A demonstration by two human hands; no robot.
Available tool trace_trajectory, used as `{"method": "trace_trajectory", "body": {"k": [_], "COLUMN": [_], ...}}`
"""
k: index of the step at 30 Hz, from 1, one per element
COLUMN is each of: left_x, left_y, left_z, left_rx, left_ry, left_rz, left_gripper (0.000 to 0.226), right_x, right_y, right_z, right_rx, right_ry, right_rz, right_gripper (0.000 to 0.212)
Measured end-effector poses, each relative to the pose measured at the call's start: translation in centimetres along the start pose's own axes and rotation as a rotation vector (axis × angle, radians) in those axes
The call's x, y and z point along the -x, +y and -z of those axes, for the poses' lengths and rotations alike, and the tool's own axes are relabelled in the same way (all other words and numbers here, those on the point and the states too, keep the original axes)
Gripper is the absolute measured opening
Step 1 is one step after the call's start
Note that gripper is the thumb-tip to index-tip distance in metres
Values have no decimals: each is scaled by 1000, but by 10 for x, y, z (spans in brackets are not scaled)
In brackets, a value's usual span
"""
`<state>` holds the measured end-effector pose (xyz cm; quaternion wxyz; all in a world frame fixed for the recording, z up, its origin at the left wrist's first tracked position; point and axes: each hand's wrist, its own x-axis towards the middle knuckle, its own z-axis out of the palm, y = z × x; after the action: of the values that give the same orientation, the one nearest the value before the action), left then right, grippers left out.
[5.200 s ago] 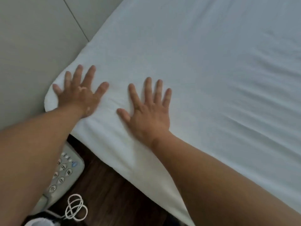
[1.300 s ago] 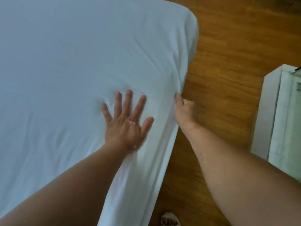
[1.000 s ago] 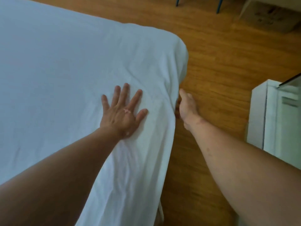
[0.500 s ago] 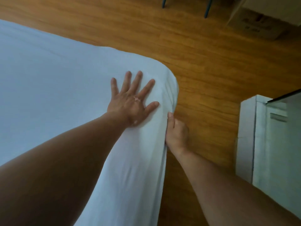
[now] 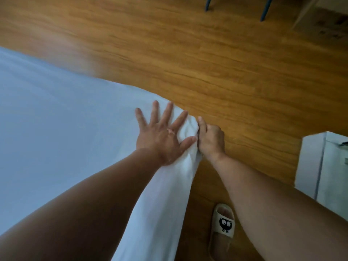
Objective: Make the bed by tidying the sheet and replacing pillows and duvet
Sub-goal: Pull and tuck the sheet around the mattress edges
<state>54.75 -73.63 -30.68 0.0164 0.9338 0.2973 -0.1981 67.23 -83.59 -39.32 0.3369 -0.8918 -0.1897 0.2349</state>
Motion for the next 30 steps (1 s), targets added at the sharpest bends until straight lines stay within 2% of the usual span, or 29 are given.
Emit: {"method": "trace_trajectory", "body": {"k": [3,7,10,12,14,15,17,19,20,22,24,26,28,30], "left_x": [-14,-23,-15,-9,-11,-14,-19,-20,-22,-31,-38,-40,-39,-36], "left_y": [14,16,-8,-13,-9,-7,-5,-4,-4,-2,0,1,1,1], "left_z": [0,2,6,6,4,3,0,-5,-7,-12,-13,-7,7,28], "left_rx": [-88,-71,14,6,20,34,65,67,59,26,-13,-10,26,119], "left_ry": [-38,-54,9,-8,-44,-48,-33,-42,-58,-91,-134,-162,-217,-283], "left_rz": [-109,-178,-23,62,73,72,73,69,67,49,36,56,85,101], "left_gripper": [83,80,80,85,86,86,84,83,83,81,82,82,84,84], "right_x": [-24,-21,-30,-46,-57,-58,-50,-36,-33,-35,-46,-58,-63,-56], "right_y": [23,28,29,19,-11,-27,-44,-39,-29,-19,-24,-36,-49,-59], "right_z": [-5,-34,-22,-6,9,12,7,-8,-17,-25,-18,-1,25,63], "right_rx": [155,94,317,356,168,36,-122,-320,-384,-415,-272,31,331,491], "right_ry": [-53,-129,-219,-193,-163,-216,-450,-612,-615,-635,-716,-797,-885,-937], "right_rz": [-93,-144,-40,48,125,181,246,114,44,-33,-47,14,74,98], "right_gripper": [65,60,60,50,31,25,35,51,58,58,52,53,52,49]}}
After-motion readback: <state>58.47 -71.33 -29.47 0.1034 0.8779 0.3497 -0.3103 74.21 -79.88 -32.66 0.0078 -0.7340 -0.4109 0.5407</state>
